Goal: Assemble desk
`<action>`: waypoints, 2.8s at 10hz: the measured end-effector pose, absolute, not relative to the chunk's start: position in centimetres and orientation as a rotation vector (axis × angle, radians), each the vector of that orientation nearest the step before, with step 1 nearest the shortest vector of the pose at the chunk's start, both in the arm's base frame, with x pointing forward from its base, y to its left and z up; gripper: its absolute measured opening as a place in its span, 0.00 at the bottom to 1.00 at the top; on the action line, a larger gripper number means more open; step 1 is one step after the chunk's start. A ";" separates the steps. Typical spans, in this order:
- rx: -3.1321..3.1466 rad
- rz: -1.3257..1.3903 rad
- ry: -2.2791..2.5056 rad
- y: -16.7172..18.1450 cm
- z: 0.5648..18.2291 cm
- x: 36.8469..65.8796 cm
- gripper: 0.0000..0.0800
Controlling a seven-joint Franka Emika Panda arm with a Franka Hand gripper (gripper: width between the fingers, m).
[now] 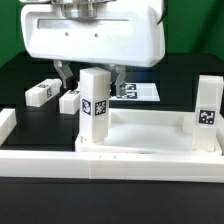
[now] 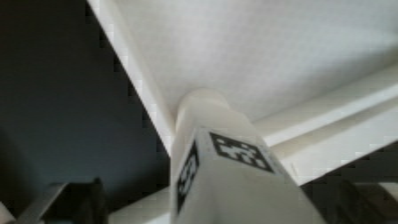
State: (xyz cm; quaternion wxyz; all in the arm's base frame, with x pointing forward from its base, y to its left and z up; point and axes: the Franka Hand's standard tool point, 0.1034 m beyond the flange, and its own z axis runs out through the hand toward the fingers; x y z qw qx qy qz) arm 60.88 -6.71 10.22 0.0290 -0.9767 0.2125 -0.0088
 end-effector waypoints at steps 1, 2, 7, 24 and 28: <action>-3.040 -0.030 0.530 -6.8 10.2 60.9 0.81; -3.054 -0.029 0.440 -6.9 10.2 60.8 0.81; -3.092 -0.047 -0.204 -7.1 10.3 60.9 0.81; -3.113 -0.062 0.119 -7.0 10.5 61.3 0.36; -2.983 -0.050 0.787 -7.0 10.5 61.3 0.36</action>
Offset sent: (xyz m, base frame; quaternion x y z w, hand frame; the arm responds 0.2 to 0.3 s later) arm 0.0035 0.0048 0.0030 0.0102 -0.0070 -0.2237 0.9746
